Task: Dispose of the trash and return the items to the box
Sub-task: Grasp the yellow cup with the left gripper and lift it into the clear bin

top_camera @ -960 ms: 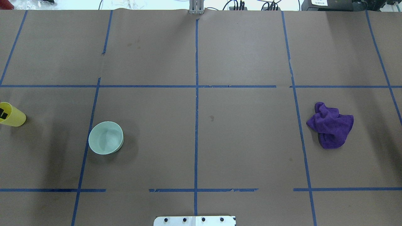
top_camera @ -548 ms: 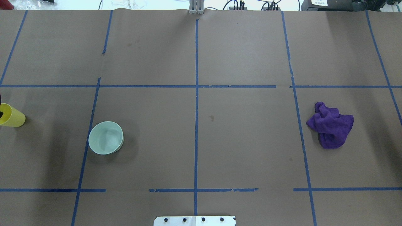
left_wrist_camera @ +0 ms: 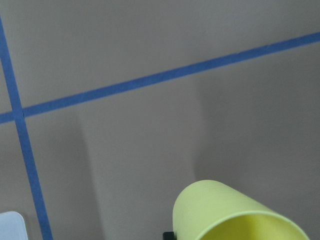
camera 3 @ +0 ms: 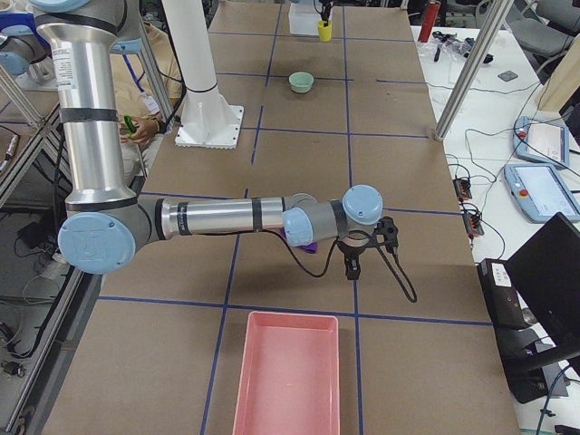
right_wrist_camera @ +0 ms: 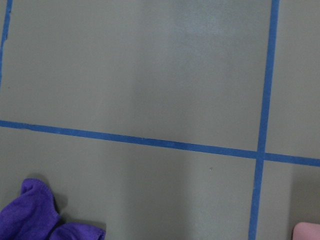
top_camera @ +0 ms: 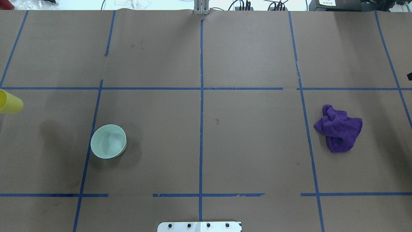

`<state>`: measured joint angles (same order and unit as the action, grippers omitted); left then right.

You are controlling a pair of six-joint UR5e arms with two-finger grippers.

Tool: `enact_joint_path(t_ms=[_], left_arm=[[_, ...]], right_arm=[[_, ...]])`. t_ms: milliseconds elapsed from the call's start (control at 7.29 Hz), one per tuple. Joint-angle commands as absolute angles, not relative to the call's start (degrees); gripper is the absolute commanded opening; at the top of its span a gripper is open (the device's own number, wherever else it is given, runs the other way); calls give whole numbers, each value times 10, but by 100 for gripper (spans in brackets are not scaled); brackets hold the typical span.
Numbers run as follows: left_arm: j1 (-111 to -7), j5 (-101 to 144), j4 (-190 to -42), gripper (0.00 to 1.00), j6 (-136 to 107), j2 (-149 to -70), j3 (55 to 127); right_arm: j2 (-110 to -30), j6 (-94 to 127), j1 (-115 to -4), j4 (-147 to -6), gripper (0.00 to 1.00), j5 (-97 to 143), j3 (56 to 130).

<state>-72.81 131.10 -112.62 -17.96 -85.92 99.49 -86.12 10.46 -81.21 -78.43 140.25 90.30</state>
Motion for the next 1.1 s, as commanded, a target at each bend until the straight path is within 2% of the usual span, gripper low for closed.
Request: enact_joint_path(t_ms=[0, 411, 685, 960], left_arm=[[-853, 1308, -1026, 0, -3, -861, 1013], [-971, 1309, -1026, 0, 232, -867, 873], [-972, 1310, -1027, 0, 231, -858, 797], [-955, 1337, -1034, 0, 193, -860, 778]], right_arm=[[-867, 158, -774, -746, 100, 1408, 909], [-869, 260, -730, -661, 100, 1405, 910], [-906, 377, -694, -566, 100, 1401, 913], [-965, 414, -691, -568, 100, 1399, 973]])
